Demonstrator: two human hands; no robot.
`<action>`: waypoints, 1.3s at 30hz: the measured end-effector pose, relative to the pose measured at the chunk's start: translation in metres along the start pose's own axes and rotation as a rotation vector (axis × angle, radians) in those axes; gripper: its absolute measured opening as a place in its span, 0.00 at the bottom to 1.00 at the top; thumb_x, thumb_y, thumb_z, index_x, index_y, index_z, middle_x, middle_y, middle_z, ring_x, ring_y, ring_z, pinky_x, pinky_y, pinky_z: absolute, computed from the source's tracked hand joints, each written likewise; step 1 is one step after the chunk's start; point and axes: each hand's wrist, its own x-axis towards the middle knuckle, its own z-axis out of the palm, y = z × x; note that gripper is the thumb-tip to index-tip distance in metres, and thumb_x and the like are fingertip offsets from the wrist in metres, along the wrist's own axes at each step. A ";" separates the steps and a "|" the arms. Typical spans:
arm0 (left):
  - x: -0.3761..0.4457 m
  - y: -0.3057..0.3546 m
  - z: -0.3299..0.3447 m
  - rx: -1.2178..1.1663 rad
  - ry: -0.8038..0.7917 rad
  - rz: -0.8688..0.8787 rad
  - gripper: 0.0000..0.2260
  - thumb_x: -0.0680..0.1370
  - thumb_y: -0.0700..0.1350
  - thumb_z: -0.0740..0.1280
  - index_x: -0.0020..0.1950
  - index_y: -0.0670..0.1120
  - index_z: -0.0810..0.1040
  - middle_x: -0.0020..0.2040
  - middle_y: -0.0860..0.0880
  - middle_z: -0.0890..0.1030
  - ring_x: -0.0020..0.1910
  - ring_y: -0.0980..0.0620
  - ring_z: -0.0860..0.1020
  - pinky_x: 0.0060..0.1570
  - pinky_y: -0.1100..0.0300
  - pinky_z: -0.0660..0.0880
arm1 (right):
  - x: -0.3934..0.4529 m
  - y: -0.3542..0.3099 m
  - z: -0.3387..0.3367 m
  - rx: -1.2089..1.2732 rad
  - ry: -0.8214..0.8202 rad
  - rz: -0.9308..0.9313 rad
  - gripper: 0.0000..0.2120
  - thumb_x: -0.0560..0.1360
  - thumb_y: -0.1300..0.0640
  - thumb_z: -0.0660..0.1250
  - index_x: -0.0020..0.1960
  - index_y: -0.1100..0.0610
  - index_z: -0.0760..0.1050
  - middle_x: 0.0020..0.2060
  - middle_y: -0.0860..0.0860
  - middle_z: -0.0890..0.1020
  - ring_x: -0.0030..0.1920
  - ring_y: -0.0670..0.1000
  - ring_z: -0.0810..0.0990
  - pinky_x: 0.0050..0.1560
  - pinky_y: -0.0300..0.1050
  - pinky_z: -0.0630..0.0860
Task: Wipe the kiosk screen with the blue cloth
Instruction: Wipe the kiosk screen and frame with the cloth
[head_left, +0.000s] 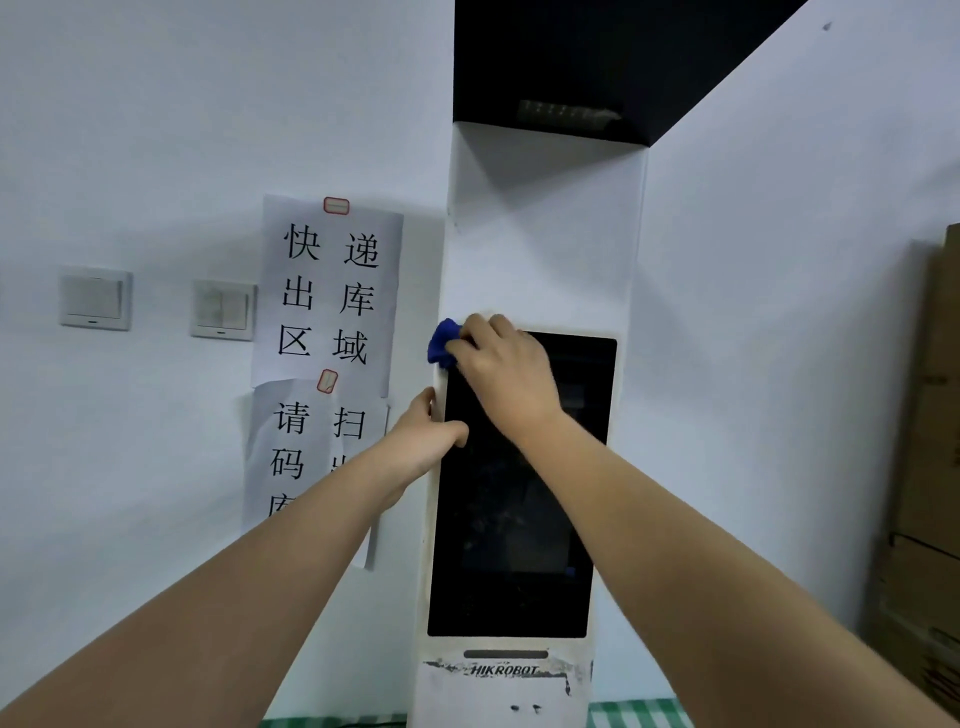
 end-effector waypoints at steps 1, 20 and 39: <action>0.001 0.000 0.000 0.002 -0.006 -0.002 0.35 0.74 0.39 0.62 0.79 0.51 0.51 0.73 0.51 0.65 0.63 0.50 0.68 0.58 0.57 0.66 | 0.002 0.007 -0.001 -0.016 -0.014 -0.018 0.09 0.58 0.63 0.77 0.37 0.55 0.81 0.35 0.52 0.78 0.33 0.54 0.76 0.28 0.41 0.60; -0.007 0.002 0.000 0.020 -0.028 -0.005 0.35 0.75 0.37 0.61 0.79 0.50 0.50 0.72 0.51 0.66 0.64 0.50 0.69 0.57 0.59 0.68 | -0.006 -0.008 0.004 0.052 0.032 0.163 0.09 0.60 0.64 0.77 0.38 0.57 0.81 0.36 0.52 0.79 0.34 0.54 0.76 0.24 0.41 0.63; -0.008 0.004 0.004 0.041 -0.031 -0.016 0.37 0.75 0.37 0.61 0.79 0.51 0.47 0.77 0.49 0.59 0.72 0.46 0.63 0.64 0.55 0.65 | 0.006 0.000 -0.007 0.038 -0.076 0.267 0.12 0.55 0.66 0.79 0.34 0.56 0.81 0.34 0.51 0.78 0.31 0.53 0.74 0.25 0.38 0.57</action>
